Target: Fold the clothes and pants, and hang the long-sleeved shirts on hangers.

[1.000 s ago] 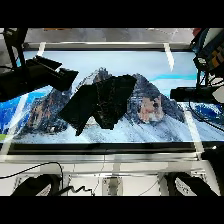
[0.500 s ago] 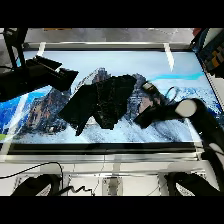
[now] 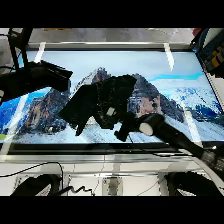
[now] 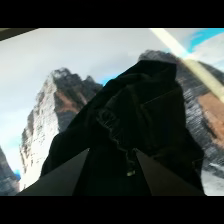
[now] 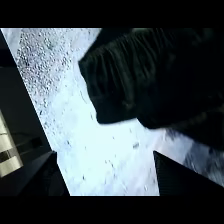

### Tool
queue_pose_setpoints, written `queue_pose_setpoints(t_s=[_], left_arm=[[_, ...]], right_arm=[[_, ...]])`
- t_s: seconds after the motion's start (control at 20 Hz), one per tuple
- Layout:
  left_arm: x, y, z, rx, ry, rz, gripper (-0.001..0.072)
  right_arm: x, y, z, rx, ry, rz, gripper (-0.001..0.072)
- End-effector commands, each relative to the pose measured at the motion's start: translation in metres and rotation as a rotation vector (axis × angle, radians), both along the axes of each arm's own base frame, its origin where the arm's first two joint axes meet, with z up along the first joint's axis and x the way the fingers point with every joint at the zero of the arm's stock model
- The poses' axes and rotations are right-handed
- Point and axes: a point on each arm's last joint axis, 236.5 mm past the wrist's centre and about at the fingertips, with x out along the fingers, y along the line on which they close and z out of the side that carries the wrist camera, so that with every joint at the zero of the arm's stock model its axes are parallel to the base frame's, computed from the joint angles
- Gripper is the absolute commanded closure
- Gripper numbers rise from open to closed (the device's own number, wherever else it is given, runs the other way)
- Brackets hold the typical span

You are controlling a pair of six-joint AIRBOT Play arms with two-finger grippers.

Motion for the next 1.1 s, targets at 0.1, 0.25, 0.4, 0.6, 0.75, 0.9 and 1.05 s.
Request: queue_pose_setpoints(t_s=[0.1,0.25,0.4,0.6,0.75,0.9,1.05], left_arm=[[0.003,0.021,-0.011,0.097,0.012,0.045,0.0406],[0.004,0.023,-0.011,0.097,0.012,0.051,0.0406],[0.004,0.022,-0.011,0.096,0.012,0.05,0.0406],[0.004,0.022,-0.011,0.096,0.012,0.05,0.0406],[0.004,0.022,-0.012,0.096,0.013,0.05,0.0406],[0.006,0.022,-0.013,0.098,0.017,0.05,0.0406],[0.009,0.021,-0.018,0.102,0.03,0.049,0.0407]], right_arm=[[0.013,0.031,-0.031,-0.043,-0.143,0.126,0.0017],[0.029,0.041,-0.025,-0.006,-0.226,0.13,0.0013],[0.03,0.038,-0.043,-0.049,-0.215,0.148,0.0014],[0.034,0.039,-0.058,-0.072,-0.228,0.165,0.0022],[0.037,0.038,-0.071,-0.095,-0.235,0.181,0.0046],[0.046,0.047,-0.067,-0.089,-0.262,0.189,0.0165],[0.065,0.066,-0.039,-0.023,-0.338,0.18,0.0447]])
